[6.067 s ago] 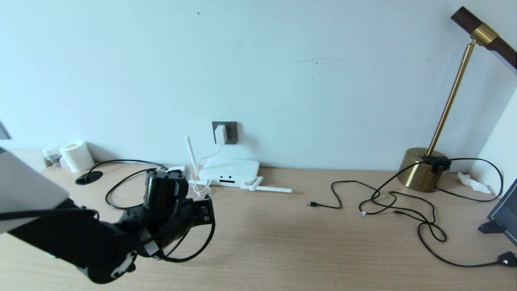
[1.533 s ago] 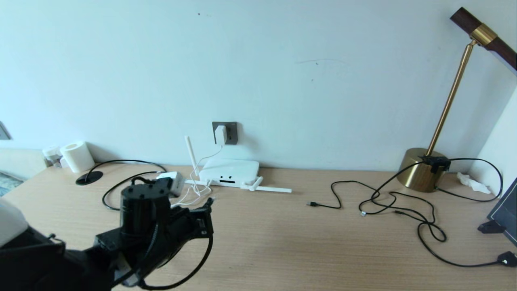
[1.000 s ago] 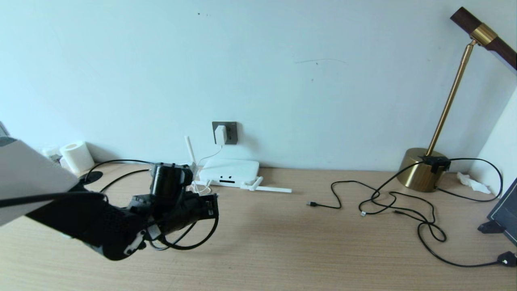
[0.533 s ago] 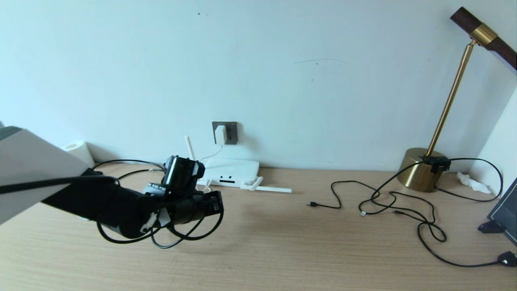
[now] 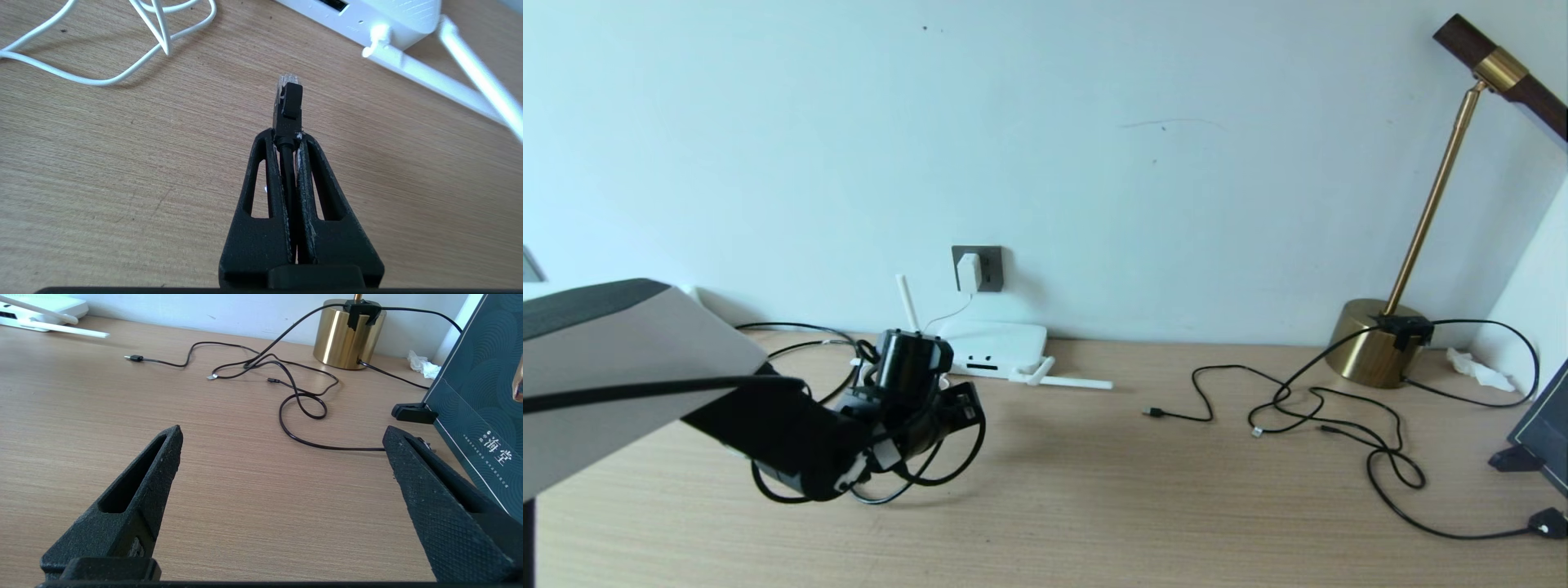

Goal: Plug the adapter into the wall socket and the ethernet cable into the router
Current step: Align cable and router interface

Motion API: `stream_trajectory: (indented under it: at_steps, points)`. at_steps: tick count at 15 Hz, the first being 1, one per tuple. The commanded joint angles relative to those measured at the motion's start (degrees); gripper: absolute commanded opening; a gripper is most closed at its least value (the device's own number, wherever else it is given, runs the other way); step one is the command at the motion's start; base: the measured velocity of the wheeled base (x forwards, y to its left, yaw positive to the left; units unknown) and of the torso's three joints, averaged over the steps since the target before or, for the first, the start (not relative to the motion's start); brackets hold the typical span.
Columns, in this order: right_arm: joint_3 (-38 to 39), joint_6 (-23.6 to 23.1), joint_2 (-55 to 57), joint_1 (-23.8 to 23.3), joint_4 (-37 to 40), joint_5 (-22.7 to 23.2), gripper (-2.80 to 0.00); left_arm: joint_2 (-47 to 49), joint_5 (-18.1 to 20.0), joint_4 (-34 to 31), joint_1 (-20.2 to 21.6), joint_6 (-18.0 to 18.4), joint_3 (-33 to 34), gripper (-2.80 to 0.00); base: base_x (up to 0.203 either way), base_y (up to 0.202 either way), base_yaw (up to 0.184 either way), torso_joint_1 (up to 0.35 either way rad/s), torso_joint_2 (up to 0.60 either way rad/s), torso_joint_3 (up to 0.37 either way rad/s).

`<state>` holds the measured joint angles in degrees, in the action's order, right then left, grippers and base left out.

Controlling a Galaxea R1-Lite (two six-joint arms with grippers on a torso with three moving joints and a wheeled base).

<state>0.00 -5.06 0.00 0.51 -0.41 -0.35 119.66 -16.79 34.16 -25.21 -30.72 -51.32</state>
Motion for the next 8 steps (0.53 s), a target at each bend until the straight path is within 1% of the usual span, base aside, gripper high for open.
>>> stream_trajectory:
  at_steps: [1, 2, 5, 7, 8]
  points:
    - [0.26, -0.04, 0.09, 0.02, -0.02, 0.00, 0.00, 3.60, -0.47, 1.75, 0.26, 0.27, -0.13, -2.80, 0.000, 0.000, 0.000, 0.000, 0.00, 0.000]
    - [0.18, -0.04, 0.09, 0.02, -0.02, 0.00, 0.00, 4.66, -0.54, 3.80, 0.53, 0.90, -0.35, -2.80, 0.000, 0.000, 0.000, 0.000, 0.00, 0.000]
    - [0.20, -0.04, 0.09, 0.02, -0.02, 0.00, 0.00, 7.52, -0.53, 8.68, 0.69, 1.12, -0.71, -2.80, 0.000, 0.000, 0.000, 0.000, 0.00, 0.000]
    - [0.26, -0.04, 0.09, 0.02, -0.02, 0.00, 0.00, 8.49, -0.53, 10.33, 0.77, 1.21, -0.80, -2.80, 0.000, 0.000, 0.000, 0.000, 0.00, 0.000]
    - [0.18, -0.04, 0.09, 0.02, -0.02, 0.00, 0.00, 8.46, -0.53, 10.47, 0.78, 1.84, -0.80, -2.80, 0.000, 0.000, 0.000, 0.000, 0.00, 0.000]
